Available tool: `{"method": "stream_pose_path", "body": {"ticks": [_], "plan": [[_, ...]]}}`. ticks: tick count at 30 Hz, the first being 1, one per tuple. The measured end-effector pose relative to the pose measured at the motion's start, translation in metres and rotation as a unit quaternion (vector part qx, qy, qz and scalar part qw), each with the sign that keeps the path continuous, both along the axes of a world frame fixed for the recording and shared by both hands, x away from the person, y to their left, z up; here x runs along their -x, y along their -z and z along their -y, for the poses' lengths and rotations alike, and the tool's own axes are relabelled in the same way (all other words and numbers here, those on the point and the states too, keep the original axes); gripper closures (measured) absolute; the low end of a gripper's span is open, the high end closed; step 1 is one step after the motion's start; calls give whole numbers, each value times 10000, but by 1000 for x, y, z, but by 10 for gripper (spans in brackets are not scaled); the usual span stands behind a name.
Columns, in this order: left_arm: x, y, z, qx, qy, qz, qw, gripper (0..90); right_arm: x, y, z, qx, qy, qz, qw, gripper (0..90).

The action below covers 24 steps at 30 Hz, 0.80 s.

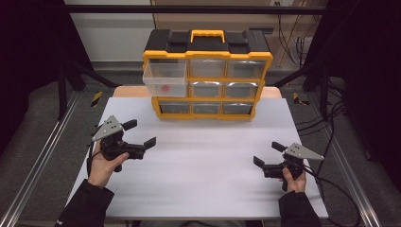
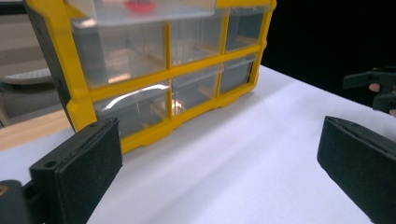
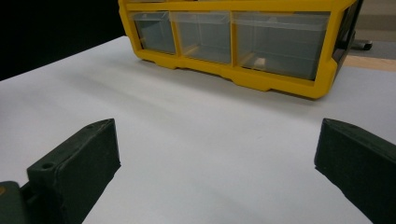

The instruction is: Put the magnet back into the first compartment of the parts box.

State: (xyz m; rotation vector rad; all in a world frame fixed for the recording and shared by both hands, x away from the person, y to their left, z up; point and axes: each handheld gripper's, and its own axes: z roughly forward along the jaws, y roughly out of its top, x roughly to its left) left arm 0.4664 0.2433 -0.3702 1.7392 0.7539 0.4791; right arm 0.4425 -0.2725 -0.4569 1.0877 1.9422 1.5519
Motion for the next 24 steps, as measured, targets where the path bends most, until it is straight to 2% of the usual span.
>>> {"method": "stream_pose_path", "body": {"ticks": [6, 11, 14, 18, 24], "plan": [[4, 17, -8, 3, -82, 6, 10000, 0, 0, 0, 0, 3, -6, -4, 10000, 4], [8, 30, -17, 104, -118, -42, 9999, 0, 0, 0, 0, 21, 8, -13, 10000, 4], [10, 35, -21, 30, -155, -61, 9999, 0, 0, 1, -1, 34, 0, 5, 10000, 4], [14, 42, -29, 121, -202, -96, 9997, 0, 0, 1, -1, 30, 14, -39, 10000, 4], [11, 50, -41, 138, -358, -149, 9992, 0, -1, 2, -2, 76, 9, -69, 9999, 4]]}}
